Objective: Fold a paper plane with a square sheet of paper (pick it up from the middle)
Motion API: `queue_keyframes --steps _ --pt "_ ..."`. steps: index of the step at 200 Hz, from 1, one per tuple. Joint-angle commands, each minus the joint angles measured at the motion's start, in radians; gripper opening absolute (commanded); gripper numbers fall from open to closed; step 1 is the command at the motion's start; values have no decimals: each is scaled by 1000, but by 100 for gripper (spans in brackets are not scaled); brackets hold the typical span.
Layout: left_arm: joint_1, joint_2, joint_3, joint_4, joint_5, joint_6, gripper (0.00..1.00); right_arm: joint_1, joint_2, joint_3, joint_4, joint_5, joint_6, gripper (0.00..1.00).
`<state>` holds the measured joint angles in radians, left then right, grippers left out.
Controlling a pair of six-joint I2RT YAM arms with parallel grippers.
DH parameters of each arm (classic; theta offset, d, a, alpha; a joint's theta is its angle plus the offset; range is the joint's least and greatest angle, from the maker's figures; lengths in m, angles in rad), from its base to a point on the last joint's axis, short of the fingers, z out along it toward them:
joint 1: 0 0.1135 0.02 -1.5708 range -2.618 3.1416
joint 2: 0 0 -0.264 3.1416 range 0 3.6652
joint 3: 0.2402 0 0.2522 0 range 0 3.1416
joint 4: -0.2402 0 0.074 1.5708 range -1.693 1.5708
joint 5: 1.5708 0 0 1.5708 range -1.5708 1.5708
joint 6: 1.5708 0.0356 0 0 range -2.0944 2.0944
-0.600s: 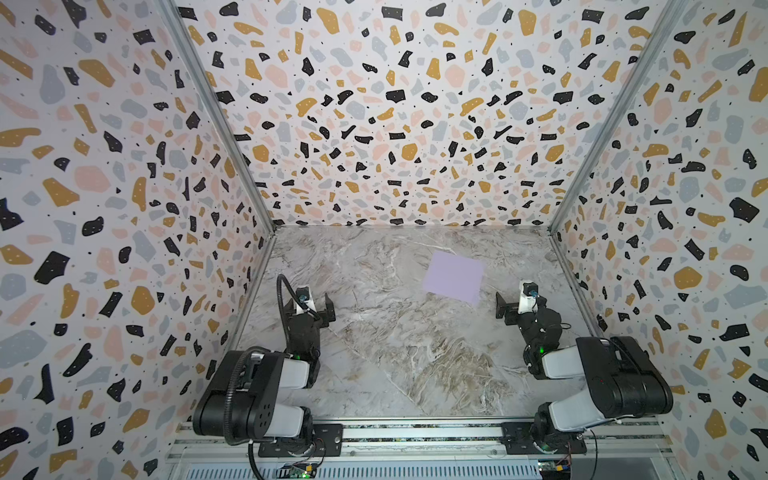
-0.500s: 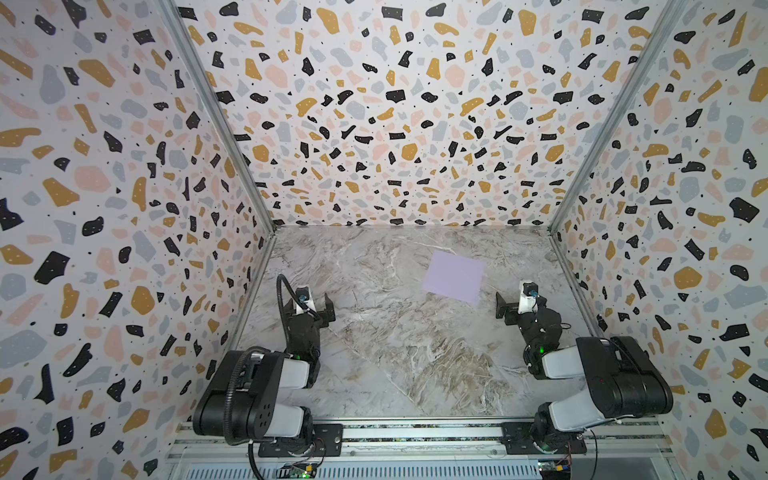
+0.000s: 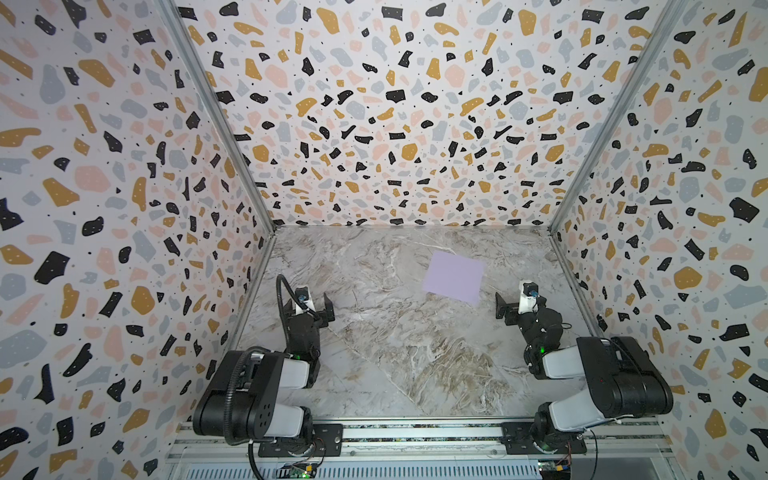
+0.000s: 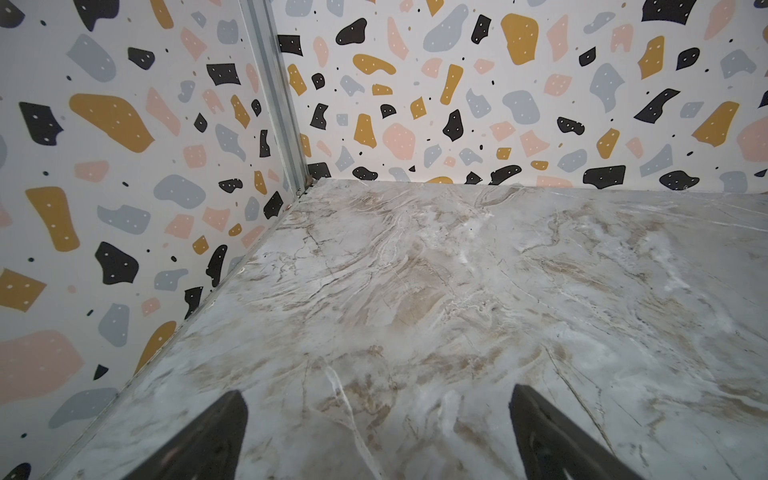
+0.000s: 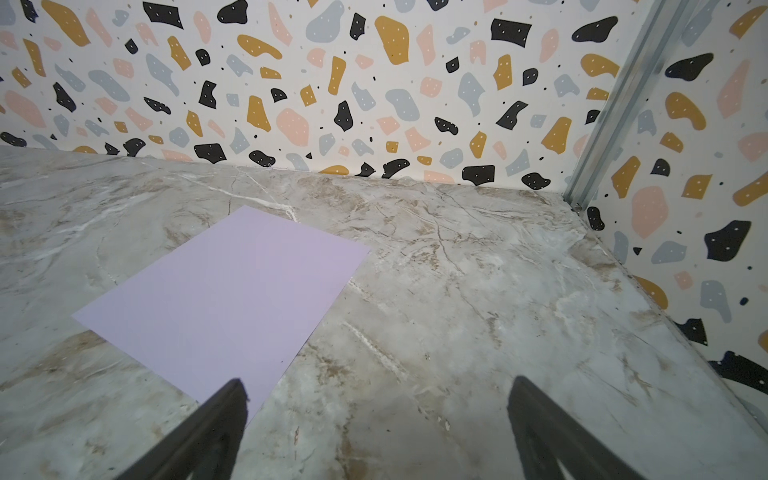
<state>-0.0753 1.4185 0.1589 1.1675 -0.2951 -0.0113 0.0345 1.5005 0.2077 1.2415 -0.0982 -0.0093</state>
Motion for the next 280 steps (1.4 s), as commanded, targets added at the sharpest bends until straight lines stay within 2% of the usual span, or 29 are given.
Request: queue_keyframes --steps 1,132,145,171,182,202,217,238,254,280 --pt "-4 -13 14 32 -16 -4 100 -4 -4 -1 18 -20 1 99" --pt "-4 -19 11 34 -24 -5 100 8 -5 5 7 19 -6 99" --pt "-4 -34 14 24 -51 -18 100 16 -22 6 -5 84 13 99" --pt "-7 -173 44 -135 -118 -41 100 26 -131 80 -225 224 52 99" --pt "-10 -242 76 -236 -173 -67 100 37 -170 158 -394 305 75 99" --pt "-12 -336 147 -414 -279 -269 100 37 -177 326 -665 374 316 99" --pt "-12 -371 237 -600 -249 -403 100 37 -143 459 -851 294 396 99" --pt "-12 -360 377 -821 -172 -543 100 33 -91 550 -918 132 477 99" --pt "-12 -341 442 -892 -58 -579 100 37 -43 594 -918 -49 465 99" --pt "-12 -324 470 -890 135 -593 100 73 40 647 -922 -138 459 99"
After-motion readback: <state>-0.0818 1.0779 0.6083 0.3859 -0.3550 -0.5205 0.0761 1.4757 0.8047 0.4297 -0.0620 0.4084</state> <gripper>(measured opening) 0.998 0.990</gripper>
